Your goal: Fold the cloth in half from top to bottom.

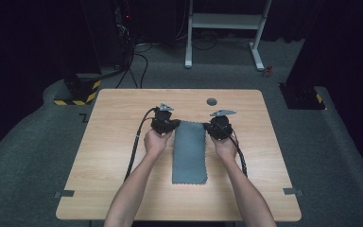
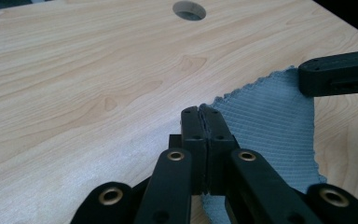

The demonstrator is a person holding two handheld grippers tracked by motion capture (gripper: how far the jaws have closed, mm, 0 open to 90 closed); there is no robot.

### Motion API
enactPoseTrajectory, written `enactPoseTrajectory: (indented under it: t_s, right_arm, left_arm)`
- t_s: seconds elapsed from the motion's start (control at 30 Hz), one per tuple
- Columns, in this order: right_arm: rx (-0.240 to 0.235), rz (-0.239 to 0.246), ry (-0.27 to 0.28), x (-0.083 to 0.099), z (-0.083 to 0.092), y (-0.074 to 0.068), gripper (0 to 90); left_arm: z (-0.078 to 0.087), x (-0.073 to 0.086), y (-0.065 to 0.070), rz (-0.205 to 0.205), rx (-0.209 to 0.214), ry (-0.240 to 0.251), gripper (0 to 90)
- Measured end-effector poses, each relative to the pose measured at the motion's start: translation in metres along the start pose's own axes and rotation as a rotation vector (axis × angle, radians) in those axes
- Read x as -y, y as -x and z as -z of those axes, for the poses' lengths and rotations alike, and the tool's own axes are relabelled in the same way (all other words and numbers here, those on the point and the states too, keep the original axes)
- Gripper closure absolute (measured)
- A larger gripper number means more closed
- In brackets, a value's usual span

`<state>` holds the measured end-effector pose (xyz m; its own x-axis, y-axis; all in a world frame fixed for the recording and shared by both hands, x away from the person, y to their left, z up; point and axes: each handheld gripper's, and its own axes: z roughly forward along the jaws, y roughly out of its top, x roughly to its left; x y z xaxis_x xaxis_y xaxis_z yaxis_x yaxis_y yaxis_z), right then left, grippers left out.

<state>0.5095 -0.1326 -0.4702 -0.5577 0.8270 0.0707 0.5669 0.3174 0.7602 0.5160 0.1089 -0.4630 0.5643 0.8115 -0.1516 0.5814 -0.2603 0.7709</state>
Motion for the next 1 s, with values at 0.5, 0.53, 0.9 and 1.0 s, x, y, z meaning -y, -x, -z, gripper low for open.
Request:
enactPoseTrajectory:
  t_s: [0.5,0.53,0.9,1.0]
  right_arm:
    - [-0.051,0.056,-0.009,0.018,0.014,-0.010,90.0]
    - [-0.051,0.056,-0.009,0.018,0.014,-0.010,90.0]
    - [-0.116,0.070,-0.024,0.048,0.024,-0.018,90.0]
    - [-0.120,0.066,-0.031,0.054,0.025,-0.020,90.0]
  left_arm:
    - [0.010,0.019,0.014,-0.080,0.057,-0.051,89.2]
    - [0.010,0.019,0.014,-0.080,0.057,-0.051,89.2]
    - [0.019,0.047,0.018,-0.085,0.108,-0.076,89.1]
    - [0.019,0.052,0.021,-0.092,0.112,-0.078,89.2]
